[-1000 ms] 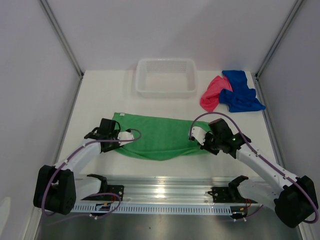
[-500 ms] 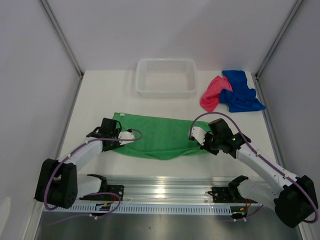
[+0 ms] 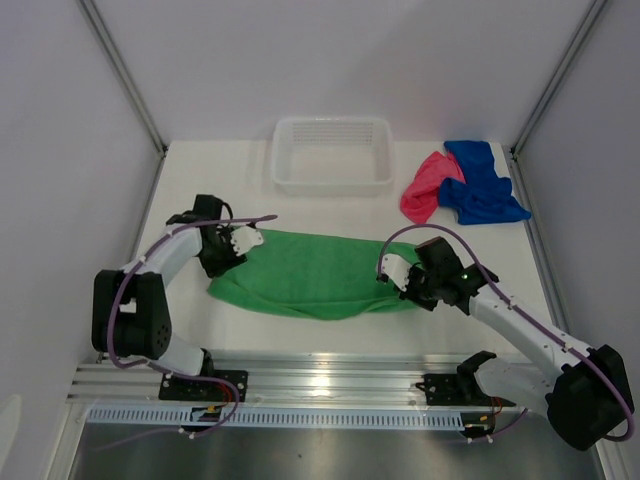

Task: Roll the towels
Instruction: Fold the towel

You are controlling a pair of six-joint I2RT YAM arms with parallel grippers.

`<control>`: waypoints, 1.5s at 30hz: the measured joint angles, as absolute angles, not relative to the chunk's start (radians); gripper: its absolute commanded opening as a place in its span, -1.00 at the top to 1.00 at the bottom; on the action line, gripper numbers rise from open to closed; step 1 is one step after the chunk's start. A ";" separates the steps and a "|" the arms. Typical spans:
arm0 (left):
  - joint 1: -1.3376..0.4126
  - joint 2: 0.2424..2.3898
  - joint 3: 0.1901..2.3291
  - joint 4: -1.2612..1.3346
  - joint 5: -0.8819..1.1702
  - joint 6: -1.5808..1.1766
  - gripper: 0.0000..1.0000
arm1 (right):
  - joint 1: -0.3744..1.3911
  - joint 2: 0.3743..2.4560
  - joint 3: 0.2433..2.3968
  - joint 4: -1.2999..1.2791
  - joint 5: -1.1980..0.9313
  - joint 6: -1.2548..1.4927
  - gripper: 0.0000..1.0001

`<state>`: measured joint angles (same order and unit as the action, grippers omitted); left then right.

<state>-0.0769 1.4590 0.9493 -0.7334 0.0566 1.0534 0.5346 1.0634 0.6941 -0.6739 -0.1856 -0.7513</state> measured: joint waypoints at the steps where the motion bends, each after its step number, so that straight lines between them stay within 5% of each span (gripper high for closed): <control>1: -0.075 1.483 0.954 -0.746 0.068 1.044 -0.05 | 0.535 1.066 0.694 -0.674 -0.186 -0.751 1.00; 23: -0.072 1.631 0.950 -0.809 0.160 0.976 0.06 | 0.535 1.069 0.694 -0.678 -0.184 -0.740 1.00; 27: -0.071 1.632 0.951 -0.801 0.161 0.964 0.39 | 0.535 1.069 0.694 -0.682 -0.184 -0.740 1.00; 31: -0.068 1.632 0.952 -0.802 0.162 0.958 0.99 | 0.535 1.070 0.694 -0.683 -0.184 -0.740 1.00; 39: -0.035 1.614 0.952 -0.803 0.170 0.952 0.99 | 0.536 1.073 0.694 -0.689 -0.183 -0.733 1.00; 45: -0.011 1.530 0.951 -0.801 0.183 0.916 0.53 | 0.536 1.076 0.694 -0.707 -0.173 -0.733 1.00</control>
<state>-0.0113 1.5299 0.9512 -0.8013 0.1833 0.9157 0.5358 1.0756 0.6941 -0.7074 -0.1730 -0.7334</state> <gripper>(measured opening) 0.154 0.014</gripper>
